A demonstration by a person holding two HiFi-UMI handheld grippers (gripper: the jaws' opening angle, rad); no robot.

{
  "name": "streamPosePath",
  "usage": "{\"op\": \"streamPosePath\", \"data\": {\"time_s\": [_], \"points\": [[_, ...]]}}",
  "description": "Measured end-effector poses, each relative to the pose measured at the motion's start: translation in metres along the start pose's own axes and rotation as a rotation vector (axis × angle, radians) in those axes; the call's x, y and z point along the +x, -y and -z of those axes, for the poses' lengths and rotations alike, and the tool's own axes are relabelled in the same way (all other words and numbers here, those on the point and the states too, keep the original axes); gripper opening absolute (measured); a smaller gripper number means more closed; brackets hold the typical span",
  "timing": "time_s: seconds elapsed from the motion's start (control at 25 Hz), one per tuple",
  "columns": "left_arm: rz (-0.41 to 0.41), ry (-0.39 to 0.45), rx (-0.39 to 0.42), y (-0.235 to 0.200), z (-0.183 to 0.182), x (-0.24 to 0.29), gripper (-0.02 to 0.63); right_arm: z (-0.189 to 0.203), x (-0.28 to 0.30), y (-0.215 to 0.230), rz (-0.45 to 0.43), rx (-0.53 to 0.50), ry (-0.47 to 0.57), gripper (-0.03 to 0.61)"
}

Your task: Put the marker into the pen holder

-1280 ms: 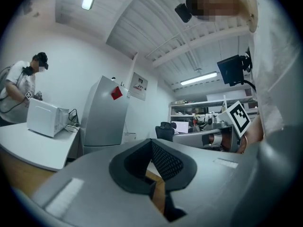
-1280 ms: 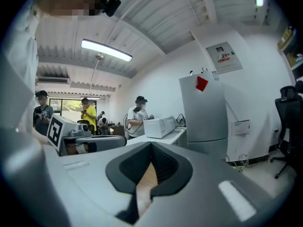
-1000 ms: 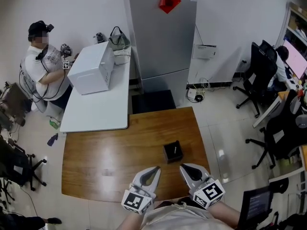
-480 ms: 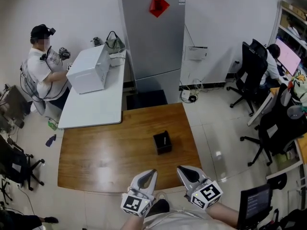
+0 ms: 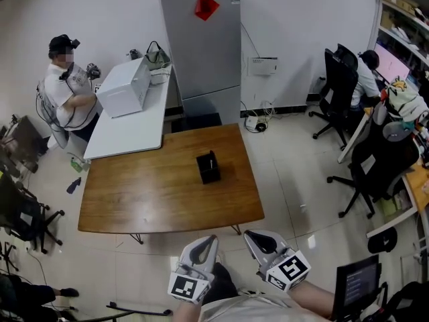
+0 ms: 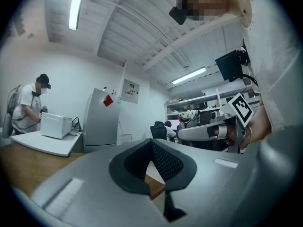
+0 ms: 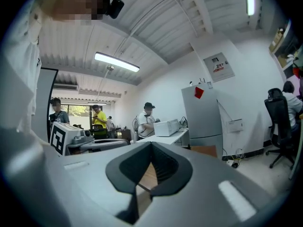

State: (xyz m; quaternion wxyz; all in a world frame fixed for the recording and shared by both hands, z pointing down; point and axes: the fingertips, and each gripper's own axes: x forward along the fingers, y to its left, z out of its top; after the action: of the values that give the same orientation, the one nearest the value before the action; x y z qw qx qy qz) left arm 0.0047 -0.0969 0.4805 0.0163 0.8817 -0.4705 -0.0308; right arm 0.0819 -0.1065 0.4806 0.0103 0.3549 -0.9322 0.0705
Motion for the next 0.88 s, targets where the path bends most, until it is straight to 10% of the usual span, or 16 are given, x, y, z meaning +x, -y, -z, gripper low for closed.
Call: {"op": "streamPosePath", "data": {"time_s": [0.36, 0.88], "points": [[-0.018, 0.006, 0.043, 0.061, -0.013, -0.049, 0.014, 0.000, -0.060, -0.042, -0.004, 0.022, 0.002, 0.000], [-0.031, 0.059, 0.058, 0.034, -0.051, -0.077, 0.014, -0.033, -0.038, -0.077, 0.011, -0.036, 0.062, 0.000]]}}
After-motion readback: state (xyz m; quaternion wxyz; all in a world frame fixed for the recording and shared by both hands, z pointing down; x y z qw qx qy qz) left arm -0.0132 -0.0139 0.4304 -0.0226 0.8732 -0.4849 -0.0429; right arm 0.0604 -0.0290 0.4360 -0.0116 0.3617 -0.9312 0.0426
